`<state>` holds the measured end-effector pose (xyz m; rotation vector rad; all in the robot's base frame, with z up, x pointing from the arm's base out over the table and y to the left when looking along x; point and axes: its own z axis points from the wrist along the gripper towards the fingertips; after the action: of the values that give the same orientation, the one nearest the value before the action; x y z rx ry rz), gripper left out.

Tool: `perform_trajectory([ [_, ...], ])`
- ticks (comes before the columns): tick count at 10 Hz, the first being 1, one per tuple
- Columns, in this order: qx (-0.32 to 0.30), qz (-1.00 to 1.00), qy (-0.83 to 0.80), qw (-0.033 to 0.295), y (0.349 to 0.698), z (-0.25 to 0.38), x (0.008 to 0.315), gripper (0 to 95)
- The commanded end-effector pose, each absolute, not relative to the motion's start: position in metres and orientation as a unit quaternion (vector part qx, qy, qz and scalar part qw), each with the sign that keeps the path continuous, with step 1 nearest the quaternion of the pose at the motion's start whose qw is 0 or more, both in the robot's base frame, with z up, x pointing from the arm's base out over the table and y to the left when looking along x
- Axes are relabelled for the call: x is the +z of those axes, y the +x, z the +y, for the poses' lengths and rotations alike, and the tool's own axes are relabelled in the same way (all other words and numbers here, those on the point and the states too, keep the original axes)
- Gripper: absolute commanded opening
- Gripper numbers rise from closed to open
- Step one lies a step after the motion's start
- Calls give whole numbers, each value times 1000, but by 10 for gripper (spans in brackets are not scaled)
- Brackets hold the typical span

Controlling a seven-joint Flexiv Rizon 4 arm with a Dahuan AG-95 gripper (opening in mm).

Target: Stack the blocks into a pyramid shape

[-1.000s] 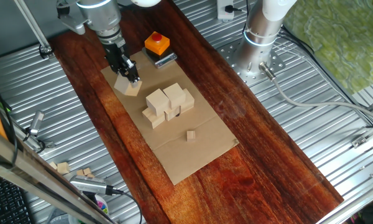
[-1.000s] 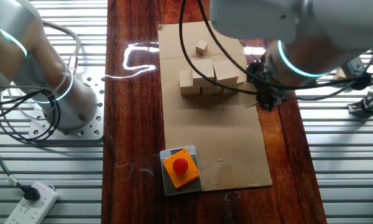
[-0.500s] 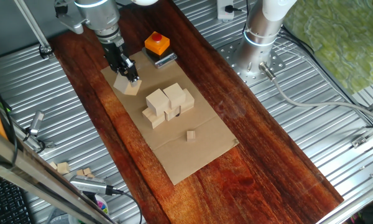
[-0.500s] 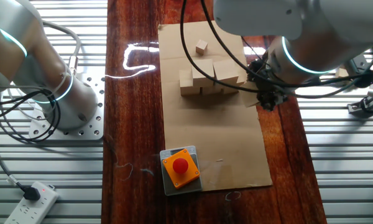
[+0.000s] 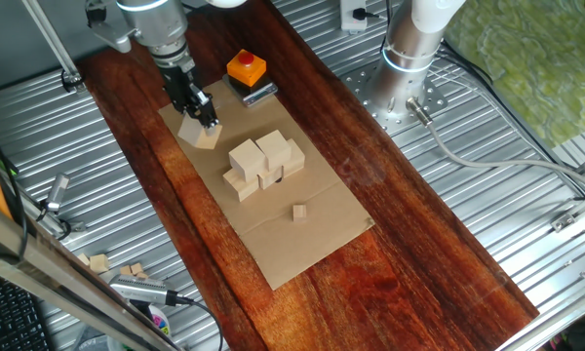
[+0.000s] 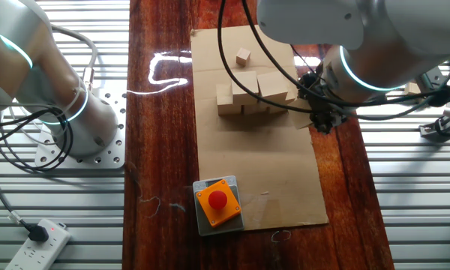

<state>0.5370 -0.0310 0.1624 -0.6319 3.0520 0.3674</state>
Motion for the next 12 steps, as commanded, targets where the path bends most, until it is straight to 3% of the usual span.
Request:
perform_trajectory([
  [1,119,972,-205,1,538,-31,162,0],
  [8,151,958,-244,11,538,-31,162,0],
  [12,172,953,-248,0,538,-31,162,0],
])
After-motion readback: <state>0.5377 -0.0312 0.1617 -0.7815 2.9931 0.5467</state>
